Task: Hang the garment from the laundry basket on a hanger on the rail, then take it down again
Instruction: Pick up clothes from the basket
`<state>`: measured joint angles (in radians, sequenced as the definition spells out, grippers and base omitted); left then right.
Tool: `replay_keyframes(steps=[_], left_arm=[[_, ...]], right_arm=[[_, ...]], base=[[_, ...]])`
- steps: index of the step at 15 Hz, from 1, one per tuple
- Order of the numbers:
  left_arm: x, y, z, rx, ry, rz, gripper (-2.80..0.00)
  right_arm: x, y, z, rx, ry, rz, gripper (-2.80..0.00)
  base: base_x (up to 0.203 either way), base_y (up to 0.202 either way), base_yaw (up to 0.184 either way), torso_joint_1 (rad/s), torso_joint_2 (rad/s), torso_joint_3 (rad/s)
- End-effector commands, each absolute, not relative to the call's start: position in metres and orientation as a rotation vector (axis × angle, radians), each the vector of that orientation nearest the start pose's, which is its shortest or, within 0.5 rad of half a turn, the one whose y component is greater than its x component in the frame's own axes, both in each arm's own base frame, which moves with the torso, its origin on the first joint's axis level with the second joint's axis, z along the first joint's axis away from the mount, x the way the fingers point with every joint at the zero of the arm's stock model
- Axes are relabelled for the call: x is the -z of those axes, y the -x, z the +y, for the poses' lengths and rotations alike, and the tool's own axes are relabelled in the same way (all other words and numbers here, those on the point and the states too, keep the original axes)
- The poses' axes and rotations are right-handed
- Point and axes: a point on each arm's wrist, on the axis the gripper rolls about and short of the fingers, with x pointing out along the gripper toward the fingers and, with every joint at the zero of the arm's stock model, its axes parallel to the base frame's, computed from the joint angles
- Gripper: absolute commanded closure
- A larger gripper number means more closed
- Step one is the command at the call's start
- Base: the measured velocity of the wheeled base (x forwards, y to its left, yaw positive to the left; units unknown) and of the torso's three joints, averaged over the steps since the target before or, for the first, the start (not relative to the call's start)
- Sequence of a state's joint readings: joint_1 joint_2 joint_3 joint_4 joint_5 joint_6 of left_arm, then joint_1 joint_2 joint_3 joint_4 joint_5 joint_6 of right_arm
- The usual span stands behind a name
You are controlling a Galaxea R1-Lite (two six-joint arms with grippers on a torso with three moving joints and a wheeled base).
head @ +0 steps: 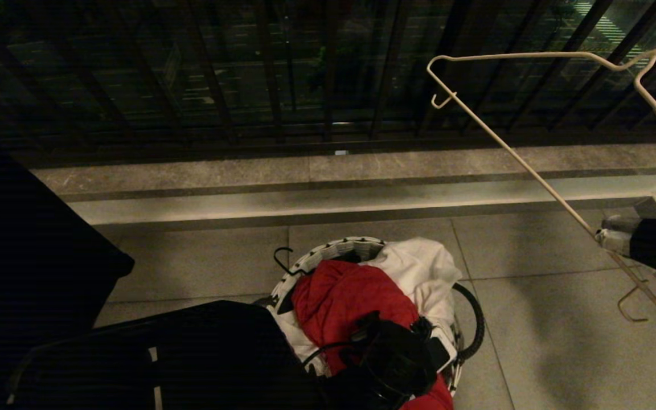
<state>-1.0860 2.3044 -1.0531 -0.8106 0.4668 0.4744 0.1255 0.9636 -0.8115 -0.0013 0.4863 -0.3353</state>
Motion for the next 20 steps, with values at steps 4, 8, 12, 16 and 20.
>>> replay_keyframes(steps=[4,8,12,16,20], left_arm=[[-0.036,-0.19,-0.37,0.713,-0.778,0.166,-2.8],[-0.023,-0.193,-0.375,0.708,-0.802,0.173,-2.8],[-0.025,-0.198,-0.381,0.698,-0.806,0.149,-2.8],[-0.021,-0.205,-0.381,0.655,-0.84,0.147,-2.8],[-0.029,-0.211,-0.376,0.623,-0.841,0.139,-2.8]], right_arm=[[-0.28,-0.109,0.024,-0.633,0.299,0.044,0.0],[-0.28,-0.109,0.024,-0.628,0.298,0.044,0.0],[-0.28,-0.109,0.024,-0.627,0.297,0.045,0.0],[-0.28,-0.109,0.024,-0.626,0.297,0.043,0.0],[-0.28,-0.109,0.024,-0.626,0.297,0.043,0.0]], base=[[0.0,0.0,0.0,0.0,0.0,0.0],[0.0,0.0,0.0,0.0,0.0,0.0],[0.0,0.0,0.0,0.0,0.0,0.0],[0.0,0.0,0.0,0.0,0.0,0.0],[0.0,0.0,0.0,0.0,0.0,0.0]])
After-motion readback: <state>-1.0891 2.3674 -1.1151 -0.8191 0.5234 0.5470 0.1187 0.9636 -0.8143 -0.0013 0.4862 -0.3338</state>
